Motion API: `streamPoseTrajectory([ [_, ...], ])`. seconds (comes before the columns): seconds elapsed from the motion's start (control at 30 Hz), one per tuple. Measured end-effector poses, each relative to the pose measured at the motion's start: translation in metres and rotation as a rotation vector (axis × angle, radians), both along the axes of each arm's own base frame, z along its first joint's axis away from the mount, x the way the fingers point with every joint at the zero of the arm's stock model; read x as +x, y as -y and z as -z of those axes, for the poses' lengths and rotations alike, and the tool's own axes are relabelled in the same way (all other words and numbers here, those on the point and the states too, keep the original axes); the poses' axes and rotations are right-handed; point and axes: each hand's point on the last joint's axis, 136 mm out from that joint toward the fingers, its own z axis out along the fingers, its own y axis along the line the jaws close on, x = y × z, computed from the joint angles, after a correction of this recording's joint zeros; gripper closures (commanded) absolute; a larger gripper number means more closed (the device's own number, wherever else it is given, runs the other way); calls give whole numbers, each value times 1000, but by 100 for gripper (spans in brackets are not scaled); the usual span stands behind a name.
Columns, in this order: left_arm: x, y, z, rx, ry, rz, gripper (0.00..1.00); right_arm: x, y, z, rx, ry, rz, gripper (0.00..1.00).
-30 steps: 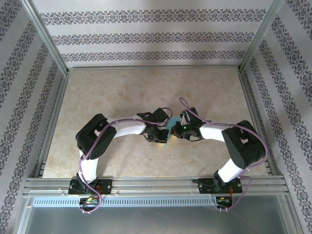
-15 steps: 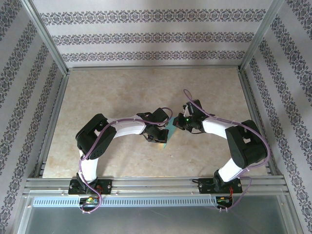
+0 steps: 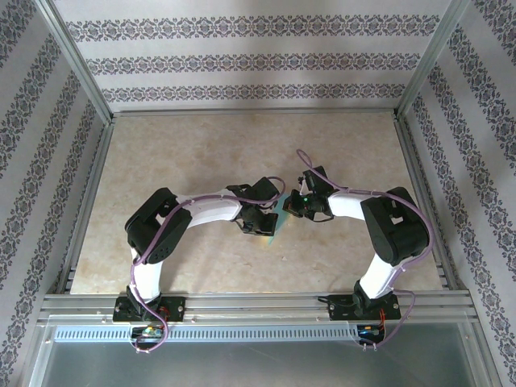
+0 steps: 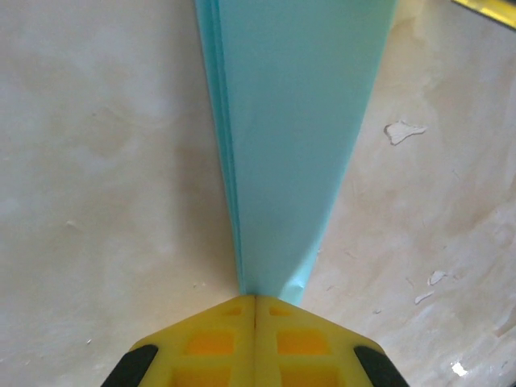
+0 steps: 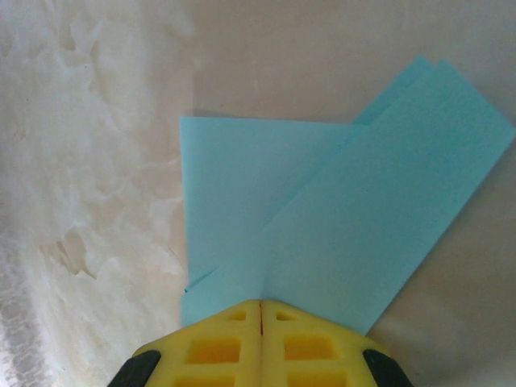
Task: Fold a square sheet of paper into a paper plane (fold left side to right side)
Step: Fold the wing for the fifth time at the center of the table.
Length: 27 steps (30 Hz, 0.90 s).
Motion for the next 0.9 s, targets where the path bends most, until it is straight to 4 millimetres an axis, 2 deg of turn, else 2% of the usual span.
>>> streamPoseTrajectory([
  [0.1,0,0,-13,-13,19,11,100,0,0,0,2,1,-1,100],
  [0.17,3,4,-29,-50,39,17,100,0,-1,0,7,5,-3,100],
  [0.27,8,15,-55,-130,58,27,100,0,-1,0,10,9,-3,100],
  [0.37,11,26,-66,-203,56,39,100,0,-2,0,13,12,-4,100],
  [0.47,11,31,-62,-235,27,48,100,0,-2,0,14,12,-5,100],
  [0.57,13,36,-49,-245,-7,51,100,0,-2,0,14,12,-5,100],
  [0.7,15,34,-32,-236,-46,40,100,0,-2,0,14,12,-5,100],
  [0.9,17,32,-20,-230,-72,31,100,0,-2,0,13,12,-5,100],
])
